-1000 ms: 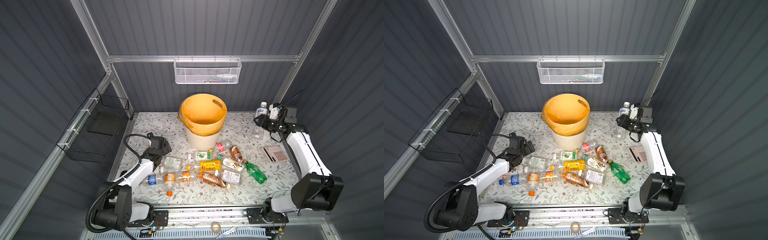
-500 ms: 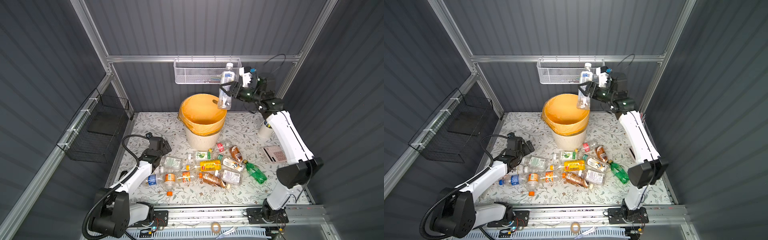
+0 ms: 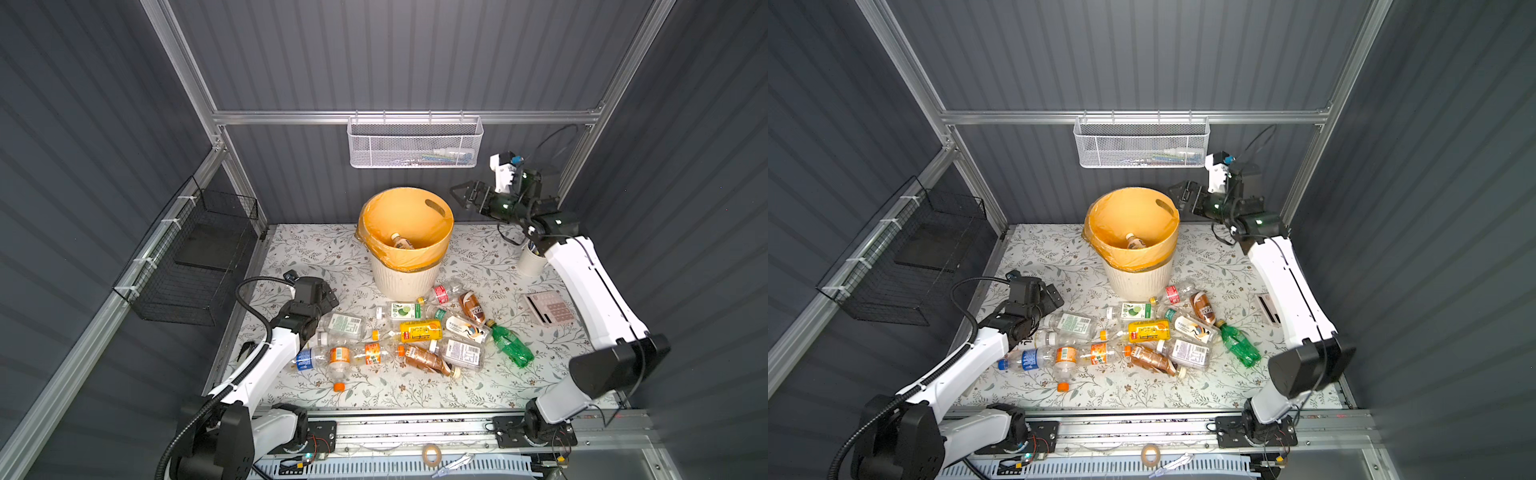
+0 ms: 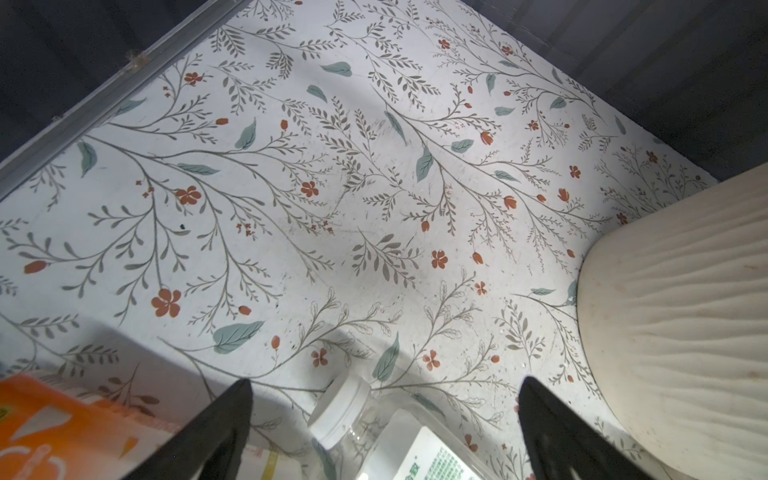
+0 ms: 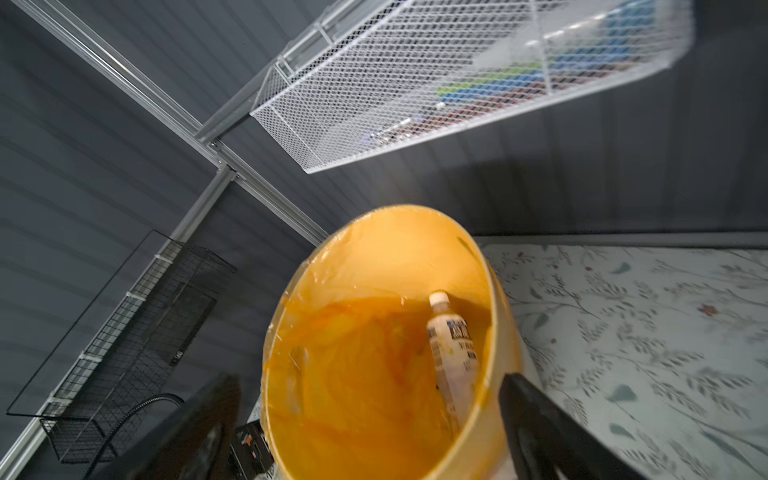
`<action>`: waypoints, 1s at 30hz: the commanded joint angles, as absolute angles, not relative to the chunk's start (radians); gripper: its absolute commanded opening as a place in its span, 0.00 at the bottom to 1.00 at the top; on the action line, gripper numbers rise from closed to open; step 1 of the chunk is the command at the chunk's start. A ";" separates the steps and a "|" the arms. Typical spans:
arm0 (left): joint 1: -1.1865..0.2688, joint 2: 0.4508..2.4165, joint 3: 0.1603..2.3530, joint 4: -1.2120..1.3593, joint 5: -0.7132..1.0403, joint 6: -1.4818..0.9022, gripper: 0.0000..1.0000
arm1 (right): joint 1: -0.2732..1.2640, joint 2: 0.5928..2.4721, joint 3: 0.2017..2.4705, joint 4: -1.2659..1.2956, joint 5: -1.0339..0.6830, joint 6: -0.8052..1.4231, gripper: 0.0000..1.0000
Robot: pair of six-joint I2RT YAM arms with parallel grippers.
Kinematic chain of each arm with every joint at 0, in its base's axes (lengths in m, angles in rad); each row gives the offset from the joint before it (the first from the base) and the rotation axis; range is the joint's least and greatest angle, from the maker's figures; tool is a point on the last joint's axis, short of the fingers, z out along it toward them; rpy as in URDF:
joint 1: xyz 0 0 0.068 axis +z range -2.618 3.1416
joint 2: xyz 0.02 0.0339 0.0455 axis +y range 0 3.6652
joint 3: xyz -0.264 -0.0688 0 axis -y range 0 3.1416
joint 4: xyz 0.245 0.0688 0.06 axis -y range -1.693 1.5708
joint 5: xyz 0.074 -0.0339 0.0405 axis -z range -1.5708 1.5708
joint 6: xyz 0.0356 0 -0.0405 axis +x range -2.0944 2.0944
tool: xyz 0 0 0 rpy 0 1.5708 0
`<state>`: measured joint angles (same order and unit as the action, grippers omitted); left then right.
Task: Throw the plastic bottles in the bin
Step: 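Lower the left gripper onto the green-labelled bottle while the right gripper returns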
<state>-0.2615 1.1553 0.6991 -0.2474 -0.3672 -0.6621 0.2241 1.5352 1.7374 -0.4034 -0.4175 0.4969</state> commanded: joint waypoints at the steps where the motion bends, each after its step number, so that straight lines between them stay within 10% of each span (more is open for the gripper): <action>1: -0.268 1.127 0.730 -0.342 -0.389 -0.759 1.00 | 0.177 1.416 1.525 -0.281 -0.349 0.513 0.99; 14: -0.268 1.147 0.798 -0.545 -0.340 -0.918 1.00 | -0.049 1.125 0.908 -0.258 -0.306 0.568 0.99; 30: -0.314 1.382 0.914 -0.593 -0.224 -1.047 1.00 | -0.100 1.224 0.908 -0.347 -0.313 0.565 0.99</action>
<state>-0.3073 1.3663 0.8787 -0.5480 -0.2340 -1.0023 -0.0933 1.2072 0.8707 -0.3061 -0.3134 0.5835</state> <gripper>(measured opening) 0.997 0.991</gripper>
